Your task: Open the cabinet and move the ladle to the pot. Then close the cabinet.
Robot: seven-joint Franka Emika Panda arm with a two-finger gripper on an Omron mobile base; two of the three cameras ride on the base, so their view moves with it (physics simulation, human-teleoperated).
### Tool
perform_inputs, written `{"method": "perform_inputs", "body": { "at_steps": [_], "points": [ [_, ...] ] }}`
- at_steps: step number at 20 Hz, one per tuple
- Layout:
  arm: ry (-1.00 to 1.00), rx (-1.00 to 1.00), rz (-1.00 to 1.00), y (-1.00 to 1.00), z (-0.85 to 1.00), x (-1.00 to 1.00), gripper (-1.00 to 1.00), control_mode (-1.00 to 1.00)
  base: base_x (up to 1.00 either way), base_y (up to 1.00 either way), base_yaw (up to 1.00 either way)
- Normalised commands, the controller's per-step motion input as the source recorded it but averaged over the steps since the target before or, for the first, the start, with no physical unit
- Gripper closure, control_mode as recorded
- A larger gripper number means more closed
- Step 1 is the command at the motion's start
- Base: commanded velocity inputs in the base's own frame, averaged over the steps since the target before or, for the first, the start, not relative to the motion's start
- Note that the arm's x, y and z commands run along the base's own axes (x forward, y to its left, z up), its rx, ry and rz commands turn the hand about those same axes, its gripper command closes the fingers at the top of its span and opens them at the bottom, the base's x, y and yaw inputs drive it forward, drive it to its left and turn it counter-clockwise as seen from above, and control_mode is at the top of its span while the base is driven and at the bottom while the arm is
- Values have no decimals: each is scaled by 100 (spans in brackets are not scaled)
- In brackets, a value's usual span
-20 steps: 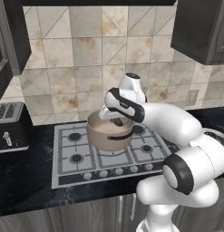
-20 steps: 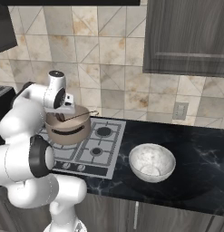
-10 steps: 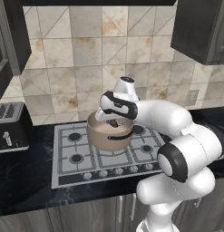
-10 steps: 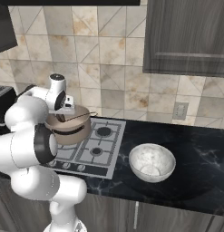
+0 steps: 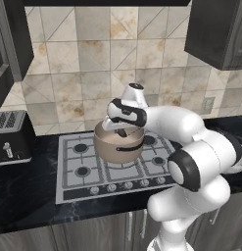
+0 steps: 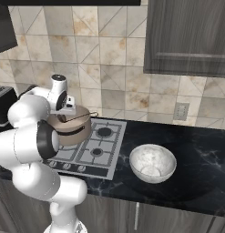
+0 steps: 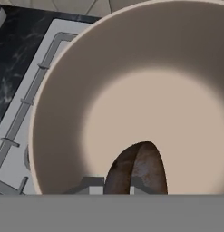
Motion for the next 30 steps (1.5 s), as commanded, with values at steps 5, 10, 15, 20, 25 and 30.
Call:
{"method": "perform_inputs", "body": {
  "at_steps": [5,10,15,20,25,30],
  "points": [
    [0,0,0,0,-14,0,100,-100,0,0,0],
    [0,0,0,0,-16,5,100,-100,0,0,0],
    [0,0,0,2,-18,19,-100,-100,0,0,0],
    [0,0,0,1,-10,23,-100,-100,0,0,0],
    [0,0,0,2,-3,15,-100,-100,0,0,0],
    [-9,0,0,4,53,-46,-100,-100,0,0,0]
  ]
}}
